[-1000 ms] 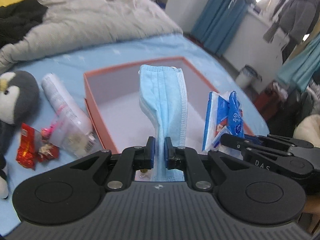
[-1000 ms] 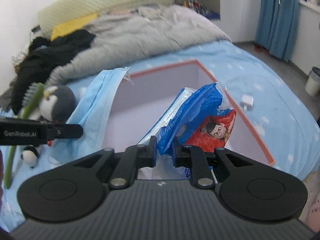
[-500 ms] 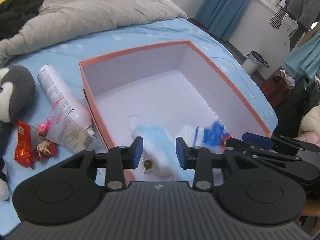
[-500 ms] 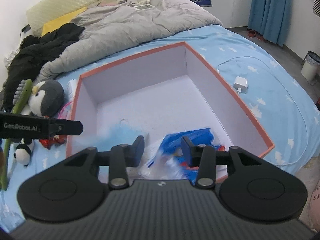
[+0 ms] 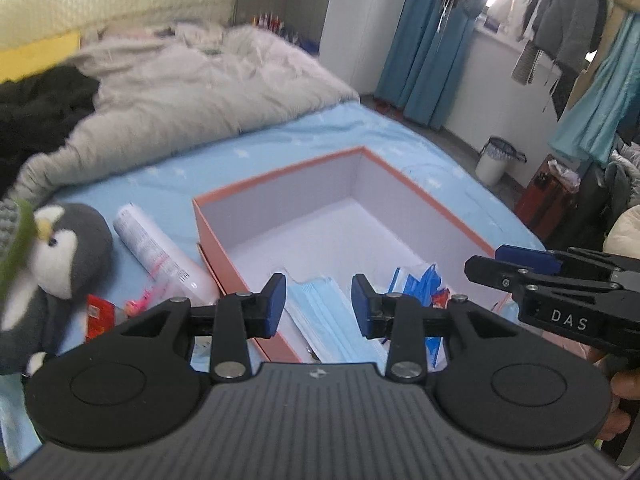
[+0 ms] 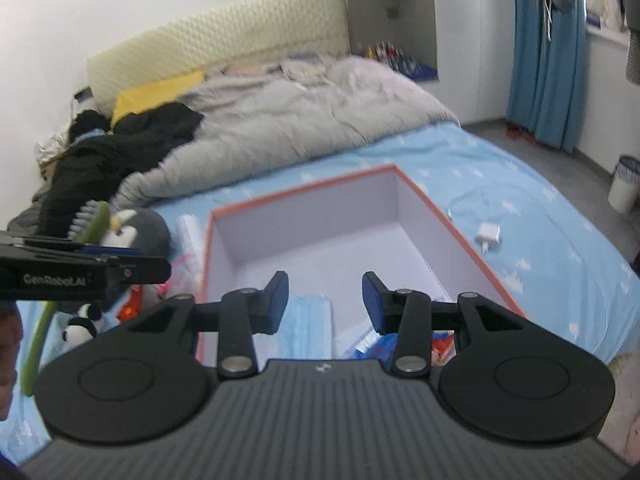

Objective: Organize soft objects
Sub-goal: 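Withdraw both open grippers from the box back over the bed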

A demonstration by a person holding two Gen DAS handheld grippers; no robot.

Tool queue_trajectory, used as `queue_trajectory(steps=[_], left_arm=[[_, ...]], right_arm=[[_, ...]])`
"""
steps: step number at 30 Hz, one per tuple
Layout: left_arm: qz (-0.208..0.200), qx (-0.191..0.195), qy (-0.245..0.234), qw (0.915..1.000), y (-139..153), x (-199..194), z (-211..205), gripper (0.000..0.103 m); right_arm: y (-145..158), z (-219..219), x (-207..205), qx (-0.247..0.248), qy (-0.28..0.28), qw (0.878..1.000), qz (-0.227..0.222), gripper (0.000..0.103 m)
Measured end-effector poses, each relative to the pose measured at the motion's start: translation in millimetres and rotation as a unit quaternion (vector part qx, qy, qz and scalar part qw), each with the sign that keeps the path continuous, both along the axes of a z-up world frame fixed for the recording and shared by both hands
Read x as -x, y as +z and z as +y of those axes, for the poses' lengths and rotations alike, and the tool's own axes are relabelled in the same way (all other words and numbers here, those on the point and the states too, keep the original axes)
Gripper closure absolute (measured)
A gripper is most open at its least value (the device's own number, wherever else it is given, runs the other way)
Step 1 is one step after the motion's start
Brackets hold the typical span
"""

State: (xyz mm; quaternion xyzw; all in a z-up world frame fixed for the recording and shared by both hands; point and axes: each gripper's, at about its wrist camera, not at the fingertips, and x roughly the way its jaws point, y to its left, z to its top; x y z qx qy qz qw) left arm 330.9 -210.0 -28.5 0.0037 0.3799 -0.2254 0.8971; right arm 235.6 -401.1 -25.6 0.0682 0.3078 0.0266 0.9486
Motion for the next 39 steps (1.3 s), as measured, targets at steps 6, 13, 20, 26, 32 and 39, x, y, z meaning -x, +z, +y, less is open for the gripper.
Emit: queue_trajectory(steps=[6,13,20,26,32,39], left_arm=[[-0.02,0.02,0.009,0.9996,9,33,26,0.061],[-0.052,0.029,0.013,0.9981,16,79,53,0.061],[-0.076,0.037,0.033,0.9959,22,119,83,0.061],[-0.091,0.035,0.053,0.9938,22,149,107,0.061],[-0.079,0.051,0.07,0.9931,4,168,138,0.061],[-0.061,0.034,0.107,0.9918,-22,191,171,0.061]], right_arm=[[14,21,28,0.005,0.023,0.999,-0.041,0.059],[17,46,55,-0.001,0.044,0.997,-0.066,0.059],[16,73,82,-0.005,0.066,0.994,-0.086,0.059],[8,96,100,-0.014,0.081,0.993,-0.088,0.059],[-9,115,115,-0.027,0.101,0.992,-0.074,0.059],[-31,139,128,-0.018,0.119,0.991,-0.062,0.059]])
